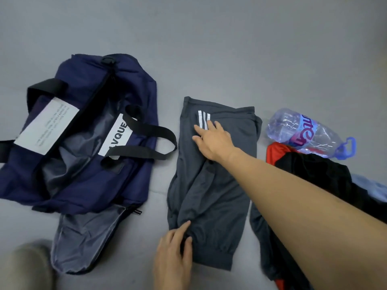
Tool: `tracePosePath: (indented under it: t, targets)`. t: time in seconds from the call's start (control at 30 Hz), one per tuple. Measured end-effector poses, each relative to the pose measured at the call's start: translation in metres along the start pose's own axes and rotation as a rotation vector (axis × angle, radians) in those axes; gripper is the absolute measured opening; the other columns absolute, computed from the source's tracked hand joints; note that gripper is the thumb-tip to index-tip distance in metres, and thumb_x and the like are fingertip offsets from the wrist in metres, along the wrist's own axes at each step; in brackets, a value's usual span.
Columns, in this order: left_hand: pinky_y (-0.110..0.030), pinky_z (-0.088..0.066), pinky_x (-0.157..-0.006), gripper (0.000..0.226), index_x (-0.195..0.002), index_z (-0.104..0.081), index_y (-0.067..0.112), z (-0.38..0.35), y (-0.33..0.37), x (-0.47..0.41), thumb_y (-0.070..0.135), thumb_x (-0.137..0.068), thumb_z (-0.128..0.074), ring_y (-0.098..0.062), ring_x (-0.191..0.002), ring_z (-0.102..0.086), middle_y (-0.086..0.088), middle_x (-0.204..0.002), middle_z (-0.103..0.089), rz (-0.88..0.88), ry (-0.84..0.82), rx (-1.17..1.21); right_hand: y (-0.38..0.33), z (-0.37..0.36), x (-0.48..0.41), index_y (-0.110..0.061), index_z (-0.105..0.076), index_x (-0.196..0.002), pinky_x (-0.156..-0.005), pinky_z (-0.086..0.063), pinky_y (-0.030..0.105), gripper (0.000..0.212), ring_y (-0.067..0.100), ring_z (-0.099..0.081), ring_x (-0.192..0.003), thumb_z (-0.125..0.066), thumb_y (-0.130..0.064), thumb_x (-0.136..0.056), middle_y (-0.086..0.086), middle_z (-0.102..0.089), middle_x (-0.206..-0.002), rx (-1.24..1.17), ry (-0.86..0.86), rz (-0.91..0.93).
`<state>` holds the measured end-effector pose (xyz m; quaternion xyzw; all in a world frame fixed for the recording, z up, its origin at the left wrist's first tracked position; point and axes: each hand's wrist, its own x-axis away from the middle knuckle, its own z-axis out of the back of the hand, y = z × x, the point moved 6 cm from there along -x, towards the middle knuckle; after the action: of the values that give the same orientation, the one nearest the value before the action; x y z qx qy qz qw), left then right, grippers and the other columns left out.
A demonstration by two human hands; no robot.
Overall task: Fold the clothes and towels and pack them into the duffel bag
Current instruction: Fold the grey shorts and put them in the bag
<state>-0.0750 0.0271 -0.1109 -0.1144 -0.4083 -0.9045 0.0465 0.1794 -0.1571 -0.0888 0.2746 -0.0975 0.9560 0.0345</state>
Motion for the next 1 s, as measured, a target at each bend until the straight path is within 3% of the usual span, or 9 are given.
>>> tracePosePath:
  t: [0.13,0.27,0.4,0.47,0.57,0.67,0.73,0.83,1.0]
  targets:
    - [-0.021,-0.044,-0.073,0.025,-0.111,-0.06,0.044,0.015,0.006,-0.006,0.039,-0.088,-0.052,-0.003,-0.086,-0.055,0.021,-0.095,-0.061,-0.097,0.045,0.035,-0.014,0.002,-0.008,-0.011,-0.017,-0.158,-0.121,-0.02,0.052,0.055,0.029,-0.003,-0.153,-0.027,-0.032,-0.107,0.004,-0.012,-0.167,-0.09,0.15,-0.077]
    - [-0.026,-0.049,-0.07,0.021,-0.104,-0.058,0.044,0.031,0.006,-0.01,0.036,-0.086,-0.05,-0.004,-0.085,-0.062,0.021,-0.096,-0.06,-0.015,0.068,0.143,-0.028,0.04,-0.02,-0.009,-0.017,-0.158,-0.12,-0.024,0.044,0.054,0.029,-0.009,-0.153,-0.027,-0.023,-0.107,0.005,-0.011,-0.167,-0.193,0.33,0.013]
    - [-0.036,-0.053,-0.071,0.02,-0.105,-0.055,0.042,0.041,-0.007,-0.015,0.034,-0.089,-0.046,-0.013,-0.086,-0.063,0.017,-0.098,-0.059,0.057,0.1,0.107,-0.047,0.034,-0.039,-0.011,-0.015,-0.159,-0.118,-0.028,0.045,0.058,0.03,-0.022,-0.149,-0.028,-0.027,-0.105,0.004,-0.006,-0.168,-0.261,0.198,0.104]
    - [-0.04,-0.053,-0.072,0.026,-0.105,-0.055,0.041,0.044,-0.014,-0.017,0.019,-0.091,-0.055,-0.015,-0.088,-0.061,0.014,-0.1,-0.057,0.099,0.096,0.085,-0.052,0.019,-0.034,-0.017,-0.009,-0.16,-0.12,-0.025,0.041,0.06,0.027,-0.022,-0.15,-0.032,-0.031,-0.106,0.005,-0.003,-0.168,-0.246,0.075,0.159]
    - [-0.041,-0.055,-0.08,0.033,-0.111,-0.06,0.034,0.044,-0.018,-0.02,0.009,-0.09,-0.063,-0.016,-0.096,-0.059,0.013,-0.112,-0.051,0.111,0.038,0.012,-0.054,0.008,0.009,-0.023,-0.012,-0.16,-0.118,-0.028,0.04,0.062,0.022,-0.02,-0.15,-0.037,-0.038,-0.106,0.004,-0.009,-0.167,-0.11,0.074,0.276]
    - [-0.038,-0.053,-0.09,0.036,-0.122,-0.063,0.029,0.04,-0.012,-0.017,0.017,-0.089,-0.07,-0.023,-0.112,-0.055,0.0,-0.144,-0.044,-0.014,-0.011,-0.123,-0.04,-0.031,0.087,-0.015,-0.017,-0.159,-0.121,-0.02,0.035,0.065,0.023,-0.013,-0.153,-0.038,-0.041,-0.104,0.007,-0.01,-0.167,0.122,-0.035,0.424]
    - [-0.039,-0.053,-0.089,0.04,-0.127,-0.063,0.026,0.037,-0.009,-0.014,0.019,-0.088,-0.071,-0.024,-0.112,-0.055,-0.005,-0.155,-0.038,-0.132,-0.042,-0.208,-0.019,-0.061,0.15,-0.009,-0.03,-0.155,-0.121,-0.026,0.038,0.067,0.028,-0.024,-0.15,-0.033,-0.046,-0.1,0.012,-0.023,-0.164,0.214,-0.074,0.527]
    - [-0.039,-0.055,-0.092,0.038,-0.128,-0.066,0.017,0.031,-0.007,-0.012,0.01,-0.091,-0.066,-0.028,-0.117,-0.06,-0.008,-0.156,-0.039,-0.288,-0.103,-0.216,0.016,-0.101,0.223,-0.012,-0.038,-0.152,-0.111,-0.042,0.042,0.071,0.028,-0.037,-0.145,-0.039,-0.053,-0.094,0.01,-0.037,-0.158,0.309,-0.06,0.587]
    - [-0.043,-0.059,-0.083,0.029,-0.121,-0.069,0.013,0.027,0.003,-0.017,0.014,-0.091,-0.067,-0.031,-0.106,-0.065,-0.01,-0.148,-0.048,-0.385,-0.175,-0.29,0.044,-0.138,0.263,-0.027,-0.021,-0.158,-0.116,-0.036,0.04,0.082,0.027,-0.028,-0.149,-0.062,-0.044,-0.09,0.005,-0.025,-0.164,0.338,-0.121,0.675]
